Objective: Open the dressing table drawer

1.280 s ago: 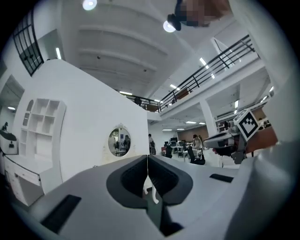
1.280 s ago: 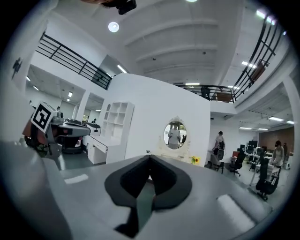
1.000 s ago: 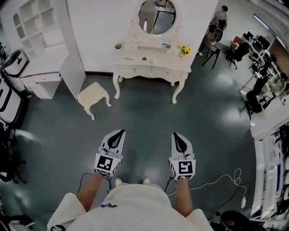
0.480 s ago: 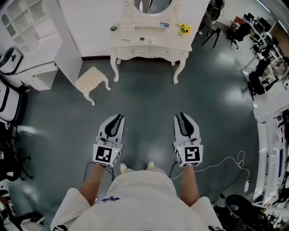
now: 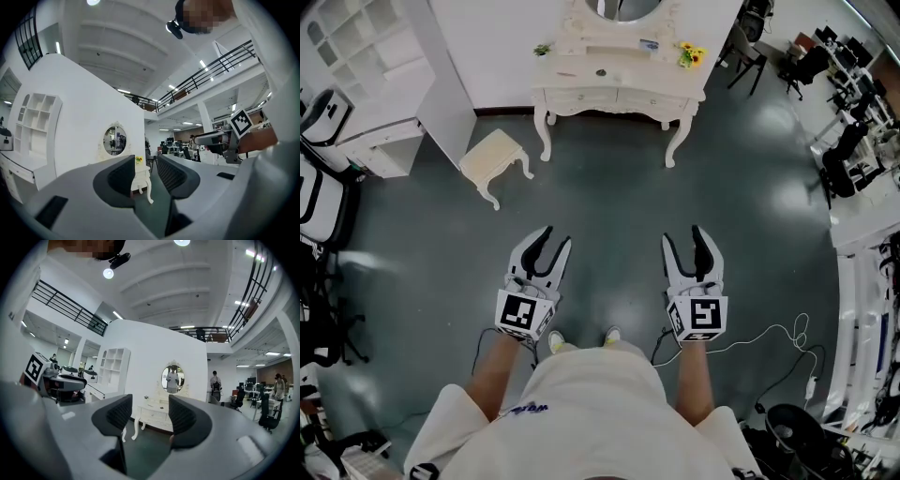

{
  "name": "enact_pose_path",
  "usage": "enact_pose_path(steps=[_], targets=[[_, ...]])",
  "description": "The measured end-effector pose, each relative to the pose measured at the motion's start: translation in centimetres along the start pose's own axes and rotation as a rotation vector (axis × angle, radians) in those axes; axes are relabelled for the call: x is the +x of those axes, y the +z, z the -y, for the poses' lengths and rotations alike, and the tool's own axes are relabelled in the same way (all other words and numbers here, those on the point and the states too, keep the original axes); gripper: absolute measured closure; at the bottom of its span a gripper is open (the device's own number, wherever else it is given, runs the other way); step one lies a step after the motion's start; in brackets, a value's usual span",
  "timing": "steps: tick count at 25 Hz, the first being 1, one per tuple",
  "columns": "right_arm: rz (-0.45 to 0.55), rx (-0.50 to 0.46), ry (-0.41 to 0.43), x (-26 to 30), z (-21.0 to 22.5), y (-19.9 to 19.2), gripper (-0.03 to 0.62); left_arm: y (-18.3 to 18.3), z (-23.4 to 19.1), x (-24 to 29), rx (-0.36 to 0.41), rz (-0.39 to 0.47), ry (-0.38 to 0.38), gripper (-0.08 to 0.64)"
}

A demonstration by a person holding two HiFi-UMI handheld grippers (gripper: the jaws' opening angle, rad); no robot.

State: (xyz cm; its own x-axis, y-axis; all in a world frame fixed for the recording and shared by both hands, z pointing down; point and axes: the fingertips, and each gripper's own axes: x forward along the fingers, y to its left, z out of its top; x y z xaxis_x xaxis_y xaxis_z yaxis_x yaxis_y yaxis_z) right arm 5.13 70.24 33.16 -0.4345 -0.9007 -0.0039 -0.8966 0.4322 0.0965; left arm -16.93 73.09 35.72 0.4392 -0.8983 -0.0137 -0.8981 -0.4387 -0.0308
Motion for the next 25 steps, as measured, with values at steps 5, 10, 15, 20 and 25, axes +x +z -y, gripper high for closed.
enact_pose_path(steps=[5, 10, 15, 20, 25], targets=[[-0.012, 0.018, 0.002, 0.0, 0.8, -0.4, 0.288, 0.4, 0.5, 0.9, 0.004, -0.001, -0.017, 0.375], [-0.025, 0.028, -0.022, -0.8, 1.8, -1.7, 0.164, 0.2, 1.9, 1.6, 0.053, 0.017, -0.055, 0.205], [-0.041, 0.028, -0.025, -1.2, 3.1, -3.0, 0.149, -1.4, 3.1, 2.6, 0.051, -0.003, -0.06, 0.179], [-0.038, 0.036, -0.022, -1.8, 5.4, -3.2, 0.149, -0.8, 5.3, 4.9, 0.072, -0.003, -0.086, 0.167], [-0.052, 0.05, -0.012, -2.0, 8.6, -4.3, 0.149, -1.0, 7.4, 7.5, 0.06, 0.005, -0.084, 0.167]])
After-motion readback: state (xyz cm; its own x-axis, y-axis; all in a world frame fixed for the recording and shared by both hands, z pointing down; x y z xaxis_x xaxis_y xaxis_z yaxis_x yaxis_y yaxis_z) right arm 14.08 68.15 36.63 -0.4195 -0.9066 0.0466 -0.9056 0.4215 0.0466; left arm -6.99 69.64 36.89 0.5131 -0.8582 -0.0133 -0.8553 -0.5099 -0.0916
